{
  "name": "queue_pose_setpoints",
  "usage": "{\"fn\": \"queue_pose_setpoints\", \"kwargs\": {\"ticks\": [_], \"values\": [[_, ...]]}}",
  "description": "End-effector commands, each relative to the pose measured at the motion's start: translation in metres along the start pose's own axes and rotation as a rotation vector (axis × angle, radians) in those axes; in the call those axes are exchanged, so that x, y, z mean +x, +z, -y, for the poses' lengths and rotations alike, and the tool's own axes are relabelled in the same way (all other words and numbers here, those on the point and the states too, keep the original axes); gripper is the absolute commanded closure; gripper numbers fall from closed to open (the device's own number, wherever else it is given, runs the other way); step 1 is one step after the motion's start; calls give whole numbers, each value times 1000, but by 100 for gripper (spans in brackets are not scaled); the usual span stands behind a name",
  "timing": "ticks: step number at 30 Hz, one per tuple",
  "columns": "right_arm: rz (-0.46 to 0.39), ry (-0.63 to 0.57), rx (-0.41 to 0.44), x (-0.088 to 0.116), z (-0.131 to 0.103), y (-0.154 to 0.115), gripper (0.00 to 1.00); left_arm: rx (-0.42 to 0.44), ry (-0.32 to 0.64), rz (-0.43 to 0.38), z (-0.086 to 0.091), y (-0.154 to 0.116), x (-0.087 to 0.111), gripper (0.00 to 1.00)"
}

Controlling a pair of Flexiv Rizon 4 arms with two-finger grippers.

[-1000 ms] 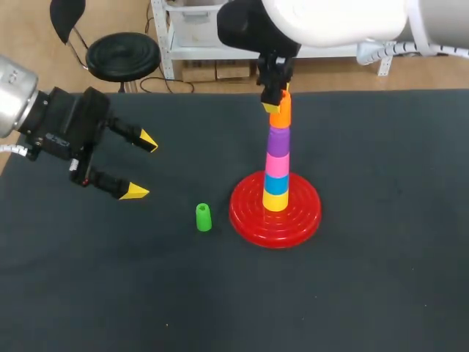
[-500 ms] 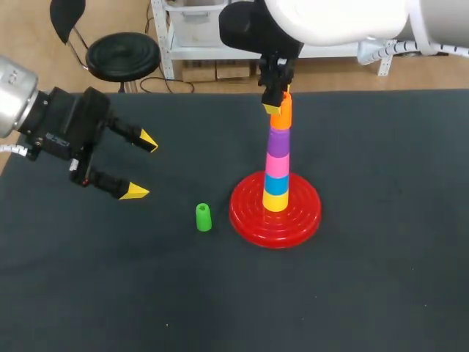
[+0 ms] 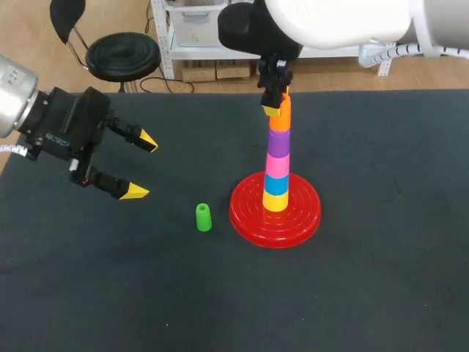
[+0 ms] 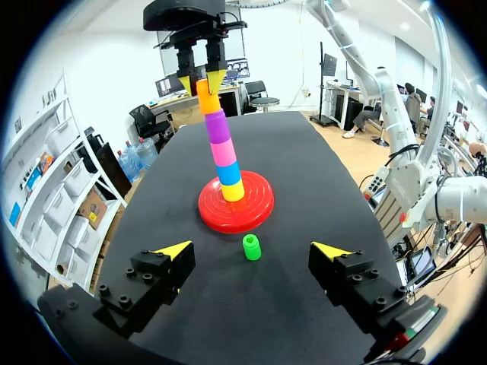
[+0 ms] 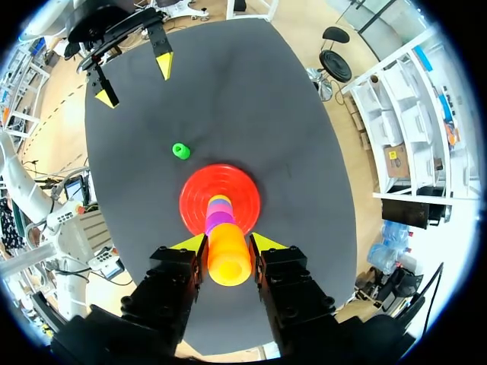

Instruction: Pick up and stack the cylinders on the red base in this order: pink,purple,orange,green

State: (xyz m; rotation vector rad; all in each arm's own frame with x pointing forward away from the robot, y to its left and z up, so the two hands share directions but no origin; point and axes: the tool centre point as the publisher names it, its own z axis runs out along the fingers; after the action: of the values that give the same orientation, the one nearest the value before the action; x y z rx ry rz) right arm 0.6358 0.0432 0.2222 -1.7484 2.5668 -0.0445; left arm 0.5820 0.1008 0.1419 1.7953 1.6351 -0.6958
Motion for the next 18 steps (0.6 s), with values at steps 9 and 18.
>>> {"fn": "queue_pose_setpoints", "kwargs": {"ticks": [9,18], "values": [[-1,2,-9,1,1,7,100,-1,2,3,0,0,1,0],[16,7,6,4,0,1,100,-1,2,3,0,0,1,0]]}}
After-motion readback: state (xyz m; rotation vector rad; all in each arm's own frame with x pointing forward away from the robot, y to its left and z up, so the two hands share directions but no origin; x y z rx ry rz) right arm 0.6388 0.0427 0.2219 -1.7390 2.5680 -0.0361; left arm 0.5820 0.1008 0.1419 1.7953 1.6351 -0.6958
